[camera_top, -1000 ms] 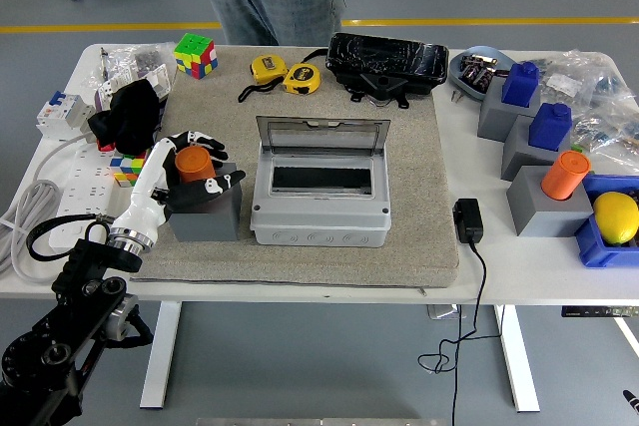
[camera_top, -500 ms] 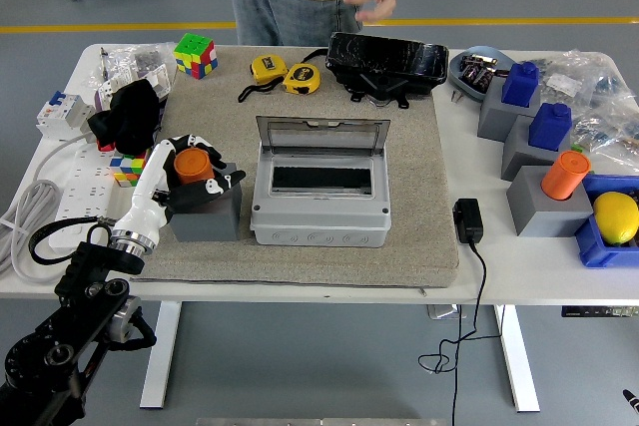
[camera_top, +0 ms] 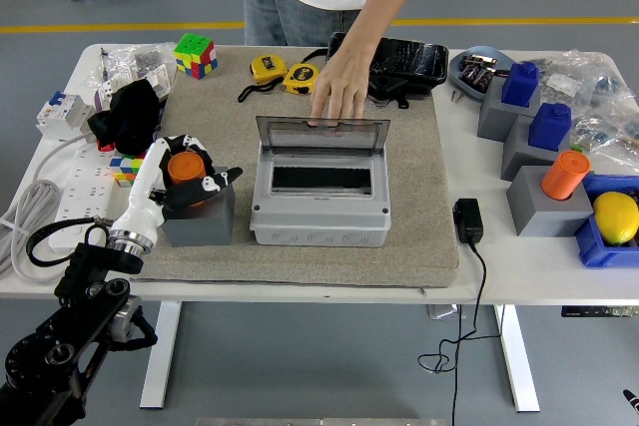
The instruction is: Fetch the battery,place it into the box,close the lid of the box
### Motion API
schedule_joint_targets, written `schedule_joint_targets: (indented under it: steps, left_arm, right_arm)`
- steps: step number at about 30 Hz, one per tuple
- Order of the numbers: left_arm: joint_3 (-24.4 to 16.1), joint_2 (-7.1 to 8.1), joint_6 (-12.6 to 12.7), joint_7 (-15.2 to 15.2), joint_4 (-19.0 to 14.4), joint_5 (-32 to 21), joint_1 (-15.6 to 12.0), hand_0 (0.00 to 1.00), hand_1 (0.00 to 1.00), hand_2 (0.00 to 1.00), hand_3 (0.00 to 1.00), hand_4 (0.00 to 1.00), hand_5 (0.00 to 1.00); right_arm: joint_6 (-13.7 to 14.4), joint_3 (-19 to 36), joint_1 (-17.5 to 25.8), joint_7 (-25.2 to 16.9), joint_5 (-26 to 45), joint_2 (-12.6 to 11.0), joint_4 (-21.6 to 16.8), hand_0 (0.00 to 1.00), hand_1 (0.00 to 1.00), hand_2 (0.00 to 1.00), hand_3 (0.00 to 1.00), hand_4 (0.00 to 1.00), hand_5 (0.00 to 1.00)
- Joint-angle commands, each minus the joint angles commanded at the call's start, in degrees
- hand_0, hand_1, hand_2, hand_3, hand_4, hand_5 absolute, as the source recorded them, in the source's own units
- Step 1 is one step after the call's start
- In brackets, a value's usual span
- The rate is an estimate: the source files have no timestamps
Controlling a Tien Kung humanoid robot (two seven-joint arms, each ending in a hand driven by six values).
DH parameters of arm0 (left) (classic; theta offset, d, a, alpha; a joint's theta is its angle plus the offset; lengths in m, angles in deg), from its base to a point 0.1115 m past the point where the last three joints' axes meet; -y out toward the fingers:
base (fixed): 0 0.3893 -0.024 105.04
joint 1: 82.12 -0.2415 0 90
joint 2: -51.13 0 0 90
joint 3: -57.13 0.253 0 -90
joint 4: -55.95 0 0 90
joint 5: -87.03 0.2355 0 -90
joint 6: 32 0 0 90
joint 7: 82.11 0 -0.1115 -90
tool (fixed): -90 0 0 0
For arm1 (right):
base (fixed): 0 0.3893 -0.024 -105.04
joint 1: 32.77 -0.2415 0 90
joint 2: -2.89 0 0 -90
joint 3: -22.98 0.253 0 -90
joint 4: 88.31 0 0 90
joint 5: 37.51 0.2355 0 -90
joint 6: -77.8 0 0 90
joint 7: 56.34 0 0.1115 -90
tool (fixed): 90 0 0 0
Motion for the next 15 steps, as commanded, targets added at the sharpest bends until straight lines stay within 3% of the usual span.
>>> schedule_joint_targets:
  steps: [3,4,15]
  left_arm:
    - [0.17,0.00,0.50,-0.01,0.05,0.16,-0.03,0.134,0.127,0.184,0.184,0.998,0.097]
    - [0.21,-0.02,0.63,-0.02,0.07,0.20,-0.03,0.106,0.089,0.131,0.134,0.998,0.103]
    - [0.40,-0.12,2.37,-0.06,0.04,-0.08,-0.03,0.104,0.081,0.118,0.121,0.998,0.104]
  right_arm:
    - [0.01,-0.11,-0.03,0.01,0.08,-0.03,-0.03,0.797,0.741,0.740,0.795,0.998,0.998]
    - [0.01,-0.12,-0.04,0.02,0.10,-0.05,-0.03,0.797,0.741,0.740,0.795,0.998,0.998]
    - [-0.01,0.10,-0.07,0.01,0.01,-0.09,-0.03,0.796,0.740,0.740,0.795,0.998,0.998]
